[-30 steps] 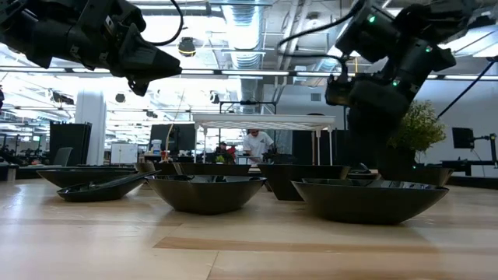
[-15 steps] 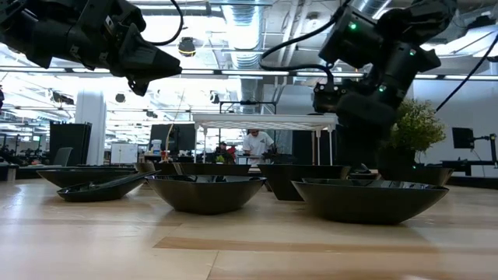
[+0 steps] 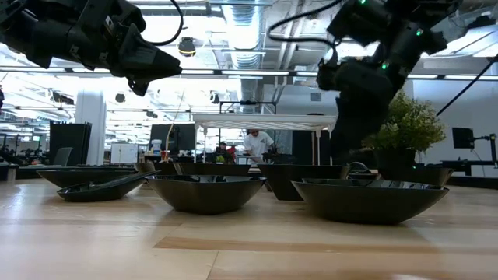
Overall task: Pick & Place Mini shaped plates
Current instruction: Stack the drop shaped plate on top of the drop shaped plate on the shelf
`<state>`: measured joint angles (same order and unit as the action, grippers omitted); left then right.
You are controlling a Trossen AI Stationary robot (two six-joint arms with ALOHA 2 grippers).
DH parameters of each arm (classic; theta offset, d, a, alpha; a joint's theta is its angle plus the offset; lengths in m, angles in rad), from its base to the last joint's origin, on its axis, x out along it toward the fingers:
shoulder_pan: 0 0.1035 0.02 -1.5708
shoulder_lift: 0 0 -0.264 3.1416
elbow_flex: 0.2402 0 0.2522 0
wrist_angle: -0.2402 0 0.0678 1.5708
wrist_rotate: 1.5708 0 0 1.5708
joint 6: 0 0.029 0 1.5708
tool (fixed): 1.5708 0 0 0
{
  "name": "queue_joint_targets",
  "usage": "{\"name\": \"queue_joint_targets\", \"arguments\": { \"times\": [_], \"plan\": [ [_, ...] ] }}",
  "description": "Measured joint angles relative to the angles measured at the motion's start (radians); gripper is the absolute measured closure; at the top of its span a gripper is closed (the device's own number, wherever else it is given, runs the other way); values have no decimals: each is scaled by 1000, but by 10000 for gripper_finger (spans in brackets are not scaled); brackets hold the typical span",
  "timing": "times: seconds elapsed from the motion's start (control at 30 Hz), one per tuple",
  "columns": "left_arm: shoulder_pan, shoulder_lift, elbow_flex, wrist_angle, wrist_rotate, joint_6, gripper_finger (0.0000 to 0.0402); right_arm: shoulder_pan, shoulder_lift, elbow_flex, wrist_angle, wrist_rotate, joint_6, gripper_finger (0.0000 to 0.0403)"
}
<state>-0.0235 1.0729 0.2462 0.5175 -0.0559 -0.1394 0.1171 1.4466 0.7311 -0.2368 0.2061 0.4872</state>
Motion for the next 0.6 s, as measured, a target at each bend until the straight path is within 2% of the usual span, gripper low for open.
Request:
{"name": "queue_joint_targets", "arguments": {
  "times": [0.27,0.6],
  "plan": [
    [0,0,0,0,0,-28,314,108,-61,0,-184,74,233,326],
    [0,0,0,0,0,-24,314,132,-50,-1,-93,86,515,326]
  ]
}}
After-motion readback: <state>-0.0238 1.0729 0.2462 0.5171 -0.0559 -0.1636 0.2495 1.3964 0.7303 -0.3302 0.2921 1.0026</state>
